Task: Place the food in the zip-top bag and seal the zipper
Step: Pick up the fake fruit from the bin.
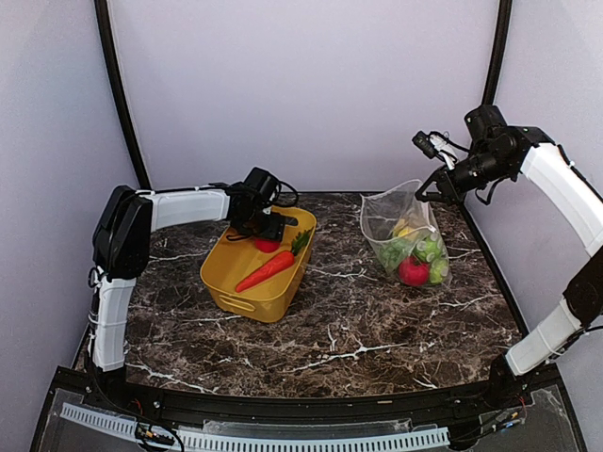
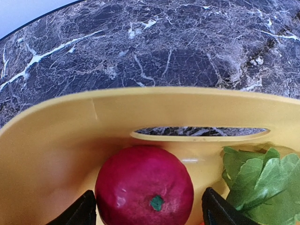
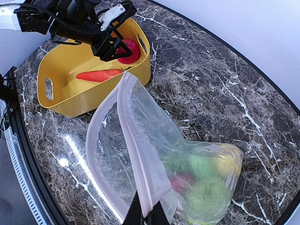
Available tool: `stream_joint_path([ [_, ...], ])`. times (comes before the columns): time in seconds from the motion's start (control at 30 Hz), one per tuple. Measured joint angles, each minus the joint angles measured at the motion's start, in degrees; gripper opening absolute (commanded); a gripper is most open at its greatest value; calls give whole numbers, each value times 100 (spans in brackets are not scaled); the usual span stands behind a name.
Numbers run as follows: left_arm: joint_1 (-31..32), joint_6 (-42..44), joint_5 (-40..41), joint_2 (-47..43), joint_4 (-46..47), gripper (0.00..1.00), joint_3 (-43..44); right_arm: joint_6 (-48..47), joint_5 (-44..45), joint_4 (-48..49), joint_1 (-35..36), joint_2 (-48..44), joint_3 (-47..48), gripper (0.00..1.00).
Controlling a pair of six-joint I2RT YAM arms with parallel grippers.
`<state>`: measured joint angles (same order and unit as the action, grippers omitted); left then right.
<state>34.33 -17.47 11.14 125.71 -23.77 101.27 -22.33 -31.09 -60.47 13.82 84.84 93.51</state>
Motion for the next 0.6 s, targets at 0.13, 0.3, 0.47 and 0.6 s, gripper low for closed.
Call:
stream_joint_path([
  [0.13, 0, 92, 74, 109, -17, 73, 4, -7, -22, 0, 0, 0, -7, 0],
  [0.3, 0, 190, 142, 157, -20, 68, 28, -13, -37, 0, 0, 0, -22, 0],
  [0.47, 0, 212, 146, 164, -79, 64, 70, -13, -44, 0, 0, 0, -26, 0],
  [0.6, 0, 208, 149, 164, -83, 62, 70, -13, -44, 0, 0, 0, -26, 0],
])
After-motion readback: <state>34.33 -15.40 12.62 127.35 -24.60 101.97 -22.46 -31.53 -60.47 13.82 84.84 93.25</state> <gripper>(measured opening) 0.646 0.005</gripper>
